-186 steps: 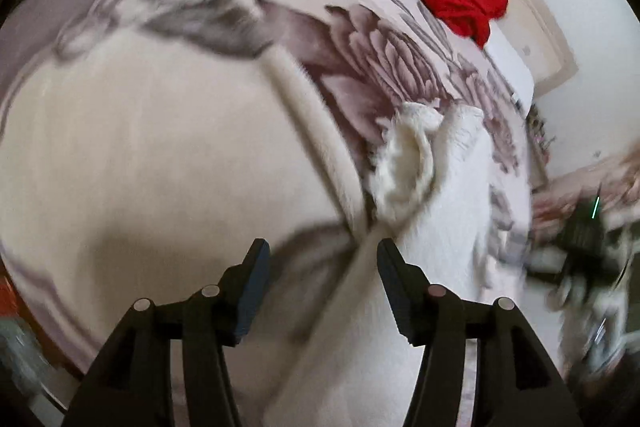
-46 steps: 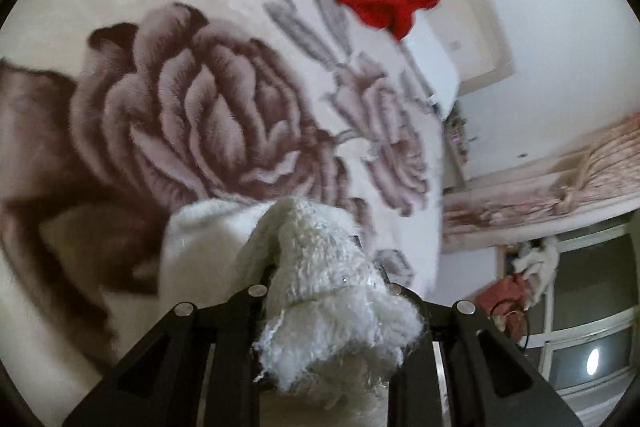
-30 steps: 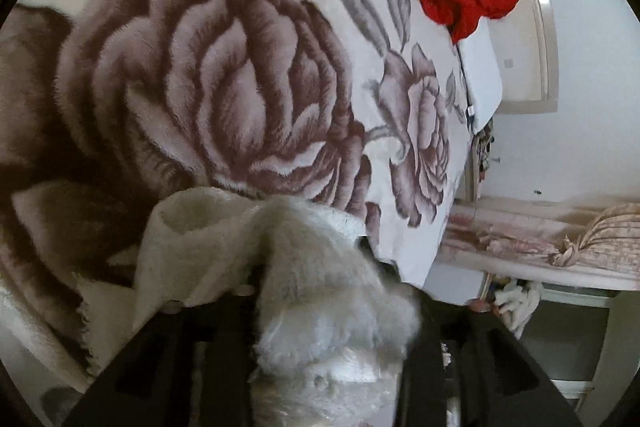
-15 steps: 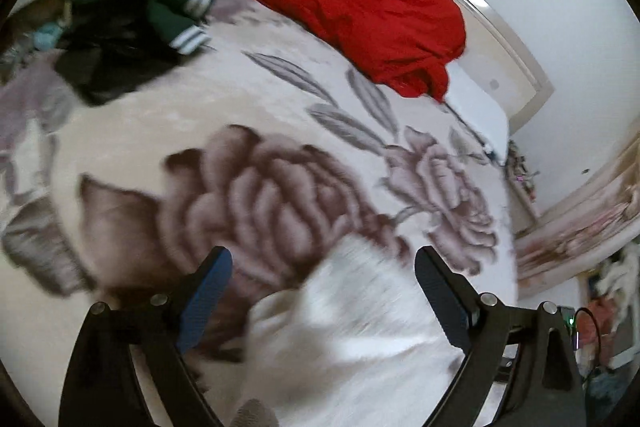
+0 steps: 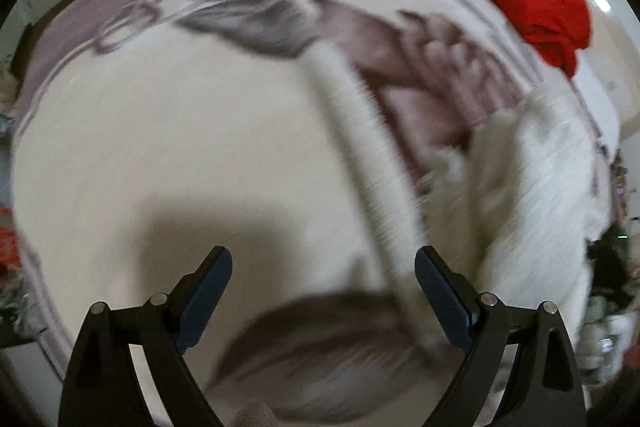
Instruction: Fold large clothes
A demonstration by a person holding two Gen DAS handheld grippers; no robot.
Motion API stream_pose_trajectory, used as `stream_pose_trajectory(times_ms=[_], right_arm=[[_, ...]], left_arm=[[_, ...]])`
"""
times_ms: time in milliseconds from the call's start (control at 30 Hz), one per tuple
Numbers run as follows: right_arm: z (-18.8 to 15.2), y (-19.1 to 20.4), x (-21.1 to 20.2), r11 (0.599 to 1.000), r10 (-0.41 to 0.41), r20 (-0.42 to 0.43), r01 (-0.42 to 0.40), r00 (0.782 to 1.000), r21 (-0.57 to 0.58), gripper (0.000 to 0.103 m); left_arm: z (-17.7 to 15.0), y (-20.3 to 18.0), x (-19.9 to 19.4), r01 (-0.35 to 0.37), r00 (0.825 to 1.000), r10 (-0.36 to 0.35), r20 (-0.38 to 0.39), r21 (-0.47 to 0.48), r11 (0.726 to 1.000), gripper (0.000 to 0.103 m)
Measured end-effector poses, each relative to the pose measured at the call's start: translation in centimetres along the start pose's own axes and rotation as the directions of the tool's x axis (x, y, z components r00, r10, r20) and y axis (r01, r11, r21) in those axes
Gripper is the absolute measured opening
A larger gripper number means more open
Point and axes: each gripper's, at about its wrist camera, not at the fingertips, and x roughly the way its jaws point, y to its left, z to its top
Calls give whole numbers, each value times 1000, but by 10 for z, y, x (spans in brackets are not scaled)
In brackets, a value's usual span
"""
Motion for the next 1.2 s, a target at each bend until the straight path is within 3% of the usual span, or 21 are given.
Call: stream_pose_trajectory(times_ms=[33, 100, 167, 200, 333, 367, 400, 433, 533, 600, 667, 700, 800, 900, 967, 1067, 1133, 1200], right_arm=[[-8, -1, -7, 999, 28, 35, -29, 999, 34, 65], [-27, -6, -19, 990, 45, 125, -61, 991, 128, 53], [-58, -11, -31, 961, 79, 237, -137, 968, 241, 47], [-77, -15, -35, 931, 121, 296, -212, 948, 299, 44], [-177, -22, -37, 732, 243, 528, -511, 814, 451, 36], [-207, -20, -31, 679, 248, 560, -554, 790, 481, 36], [-232, -18, -24, 645, 248, 567, -570, 786, 508, 36], [-252, -18, -17, 634, 232, 558, -559, 797, 534, 36], [-274, -32, -1, 688, 127, 417, -383, 900, 617, 38], [-268, -40, -9, 719, 74, 325, -276, 943, 637, 42], [-250, -25, -34, 810, -15, 255, -138, 967, 570, 43], [-238, -9, -48, 858, -93, 204, -26, 974, 513, 44], [-203, 44, -91, 924, -285, 163, 226, 945, 307, 48], [-159, 89, -104, 949, -311, 155, 299, 938, 100, 55], [-120, 128, -80, 944, -313, 132, 323, 941, -65, 61], [-59, 168, -21, 885, -350, 66, 353, 935, -304, 68], [-17, 178, 34, 850, -390, -20, 352, 920, -391, 68], [-3, 165, 64, 857, -410, -140, 329, 901, -397, 68]], left_arm=[[-5, 3, -1, -11, 1000, 11, -3, 9, 1000, 93], [-13, 6, -6, -61, 998, 61, -1, 47, 997, 93], [-19, 6, -9, -107, 994, 107, 6, 100, 989, 93], [-22, 5, -11, -145, 989, 144, 10, 134, 980, 93], [-34, 16, -8, -181, 983, 183, 8, 187, 966, 93], [-36, 19, -5, -184, 982, 187, 4, 193, 964, 93], [-41, 23, 1, -193, 980, 199, -7, 204, 960, 93], [-45, 26, 6, -206, 977, 214, -15, 215, 955, 93], [-56, 31, 29, -221, 970, 239, -48, 245, 944, 93], [-61, 31, 42, -227, 969, 244, -39, 253, 940, 96], [-60, 29, 50, -246, 967, 256, -6, 251, 936, 103], [-59, 29, 53, -245, 968, 252, 1, 244, 939, 103], [-60, 35, 54, -224, 974, 217, 59, 158, 962, 103], [-60, 40, 52, -204, 977, 196, 88, 95, 974, 103], [-57, 38, 49, -213, 976, 206, 73, 99, 972, 103], [-52, 34, 39, -234, 972, 231, 41, 88, 968, 103], [-50, 28, 29, -238, 971, 237, 26, 80, 968, 103], [-48, 15, 12, -210, 978, 208, 27, 83, 974, 103]])
